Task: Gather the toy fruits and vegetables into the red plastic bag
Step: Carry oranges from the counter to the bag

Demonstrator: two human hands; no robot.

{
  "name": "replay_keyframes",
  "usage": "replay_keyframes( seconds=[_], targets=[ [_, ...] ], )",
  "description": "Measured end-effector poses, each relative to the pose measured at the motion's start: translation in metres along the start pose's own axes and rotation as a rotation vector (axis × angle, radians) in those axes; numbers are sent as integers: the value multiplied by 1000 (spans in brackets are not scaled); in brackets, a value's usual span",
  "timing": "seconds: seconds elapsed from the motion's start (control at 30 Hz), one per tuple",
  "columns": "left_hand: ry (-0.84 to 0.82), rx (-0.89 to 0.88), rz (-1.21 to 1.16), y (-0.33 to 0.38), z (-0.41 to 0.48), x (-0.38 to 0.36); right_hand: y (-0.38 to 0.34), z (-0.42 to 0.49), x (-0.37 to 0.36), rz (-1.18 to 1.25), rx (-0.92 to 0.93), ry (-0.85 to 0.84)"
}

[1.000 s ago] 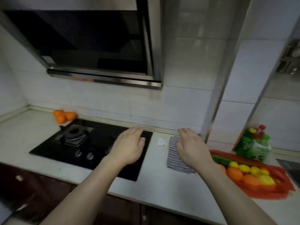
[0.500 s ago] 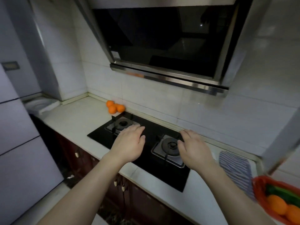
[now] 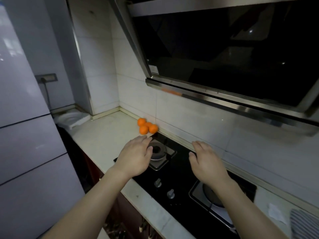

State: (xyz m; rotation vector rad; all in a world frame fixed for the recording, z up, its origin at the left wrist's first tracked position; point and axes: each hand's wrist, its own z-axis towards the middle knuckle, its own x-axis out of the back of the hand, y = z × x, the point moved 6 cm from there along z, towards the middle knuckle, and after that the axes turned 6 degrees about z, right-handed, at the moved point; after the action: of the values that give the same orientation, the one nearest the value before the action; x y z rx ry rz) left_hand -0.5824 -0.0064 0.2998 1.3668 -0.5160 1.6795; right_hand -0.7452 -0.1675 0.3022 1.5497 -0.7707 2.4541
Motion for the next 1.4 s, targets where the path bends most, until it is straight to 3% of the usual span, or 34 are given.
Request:
replay_keyframes(
  seconds=[0.43,1.0,1.4],
  targets=[
    [-6,50,-33,-102,57,-2,-58,94,-41,-15,29,14],
    [-42,-45,-102,-344,115,25,-228,208,-172,-19,-123,80],
    [-136,-106,-163,-396,187,-22,-216,282,-240,-27,-185,38]
  ],
)
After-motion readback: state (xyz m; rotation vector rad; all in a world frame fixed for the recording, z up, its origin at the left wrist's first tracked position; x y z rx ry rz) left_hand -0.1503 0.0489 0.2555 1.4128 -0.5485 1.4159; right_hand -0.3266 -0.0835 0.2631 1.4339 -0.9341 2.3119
